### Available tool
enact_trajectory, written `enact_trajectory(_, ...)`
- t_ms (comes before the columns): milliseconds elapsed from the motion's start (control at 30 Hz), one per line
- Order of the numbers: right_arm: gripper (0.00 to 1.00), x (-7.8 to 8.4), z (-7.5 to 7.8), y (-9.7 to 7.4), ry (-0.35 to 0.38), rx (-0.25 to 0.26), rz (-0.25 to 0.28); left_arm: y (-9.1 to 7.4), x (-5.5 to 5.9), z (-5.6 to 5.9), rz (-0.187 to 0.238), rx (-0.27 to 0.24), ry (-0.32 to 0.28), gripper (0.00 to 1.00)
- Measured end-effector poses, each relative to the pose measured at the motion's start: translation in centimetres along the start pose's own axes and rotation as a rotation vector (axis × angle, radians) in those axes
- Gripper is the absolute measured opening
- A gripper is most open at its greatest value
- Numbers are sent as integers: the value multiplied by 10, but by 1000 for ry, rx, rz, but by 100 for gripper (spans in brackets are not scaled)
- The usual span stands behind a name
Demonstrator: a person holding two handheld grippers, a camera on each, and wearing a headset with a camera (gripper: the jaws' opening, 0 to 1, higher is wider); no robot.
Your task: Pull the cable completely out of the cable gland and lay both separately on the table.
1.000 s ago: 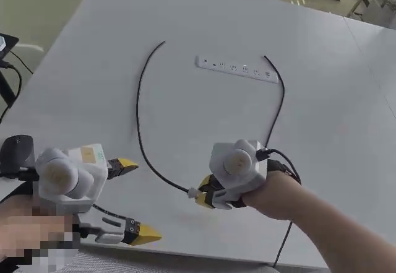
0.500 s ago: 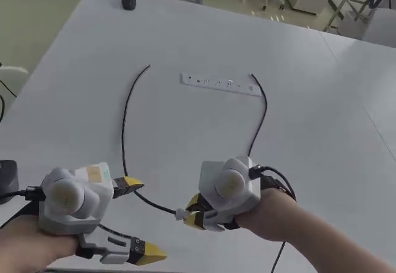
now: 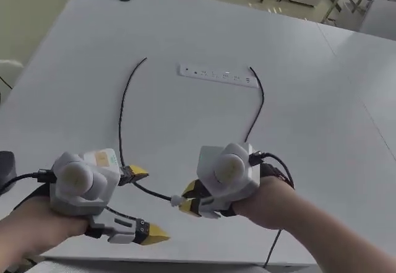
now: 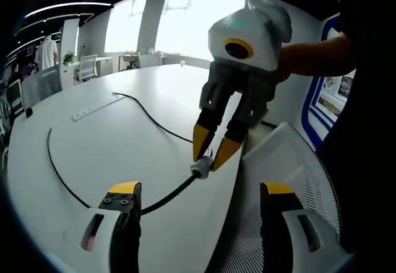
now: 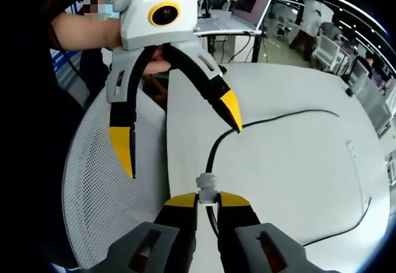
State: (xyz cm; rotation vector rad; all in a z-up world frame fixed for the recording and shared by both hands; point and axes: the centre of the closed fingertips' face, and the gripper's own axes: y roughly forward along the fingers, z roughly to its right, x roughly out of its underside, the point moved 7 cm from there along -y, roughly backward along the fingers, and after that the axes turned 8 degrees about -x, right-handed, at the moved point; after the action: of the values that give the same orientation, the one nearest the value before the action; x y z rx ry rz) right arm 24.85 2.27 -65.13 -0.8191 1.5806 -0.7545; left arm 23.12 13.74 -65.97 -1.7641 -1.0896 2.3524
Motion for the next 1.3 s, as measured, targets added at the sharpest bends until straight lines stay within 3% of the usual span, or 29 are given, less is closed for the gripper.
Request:
enact_trajectory(367,6,-3,-8,-7,-49,15,-4,11,-8,-1,26,57,20,67)
enact_trajectory(667,6,-4,-14,-12,-86,13,2,15,-8,-1,27,84,13,58)
enact_trajectory(967,6,-4,-16,-13,-116,11,-3,16,-9,0,61,113,-10,46)
enact_trajectory(1300,6,-5,-19,-14,-149,0,-9,19,-12,2,60,131,-1,37)
